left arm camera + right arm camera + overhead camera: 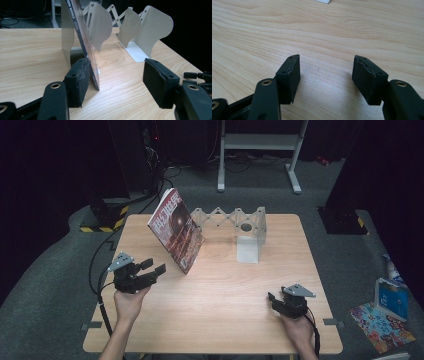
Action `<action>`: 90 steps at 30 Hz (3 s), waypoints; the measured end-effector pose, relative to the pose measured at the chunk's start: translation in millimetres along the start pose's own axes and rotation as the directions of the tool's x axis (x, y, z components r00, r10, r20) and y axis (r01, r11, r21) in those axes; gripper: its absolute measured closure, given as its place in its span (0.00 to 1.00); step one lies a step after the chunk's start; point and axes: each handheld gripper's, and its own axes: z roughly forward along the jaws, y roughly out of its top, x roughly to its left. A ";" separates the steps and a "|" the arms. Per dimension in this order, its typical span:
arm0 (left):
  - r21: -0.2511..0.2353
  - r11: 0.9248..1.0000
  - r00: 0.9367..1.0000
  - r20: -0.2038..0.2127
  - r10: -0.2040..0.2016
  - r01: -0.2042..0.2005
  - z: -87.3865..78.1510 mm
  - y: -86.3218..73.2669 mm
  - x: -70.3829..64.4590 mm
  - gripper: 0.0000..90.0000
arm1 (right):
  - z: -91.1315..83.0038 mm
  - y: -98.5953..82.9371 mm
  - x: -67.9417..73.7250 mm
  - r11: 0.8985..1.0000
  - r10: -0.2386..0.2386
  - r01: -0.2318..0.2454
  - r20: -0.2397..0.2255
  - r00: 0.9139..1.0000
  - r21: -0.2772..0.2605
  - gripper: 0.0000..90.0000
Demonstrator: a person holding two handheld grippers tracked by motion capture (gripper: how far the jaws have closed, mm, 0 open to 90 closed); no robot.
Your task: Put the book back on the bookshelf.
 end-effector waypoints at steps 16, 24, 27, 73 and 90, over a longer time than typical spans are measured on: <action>0.011 1.000 1.000 0.005 -0.006 0.006 2.4 -12.1 -2.6 0.43 | 0.0 0.0 -0.2 1.000 -0.003 0.003 0.000 1.000 -0.001 0.44; 0.022 1.000 1.000 0.003 -0.003 0.003 5.5 -19.8 -4.5 0.43 | 0.0 0.0 0.0 1.000 -0.001 0.001 0.000 1.000 0.000 0.44; 0.022 1.000 1.000 0.004 -0.001 0.001 6.2 -21.4 -4.7 0.43 | 0.0 0.0 0.1 1.000 0.000 0.000 0.000 1.000 0.000 0.44; 0.118 0.993 1.000 -0.003 0.025 -0.025 46.9 -76.9 -24.9 0.43 | 0.1 0.0 -0.3 1.000 -0.004 0.004 0.000 1.000 -0.001 0.44; 0.162 0.986 0.999 -0.016 0.043 -0.040 70.7 -92.3 -30.8 0.44 | -0.2 0.0 0.0 1.000 0.001 -0.001 0.000 1.000 0.001 0.44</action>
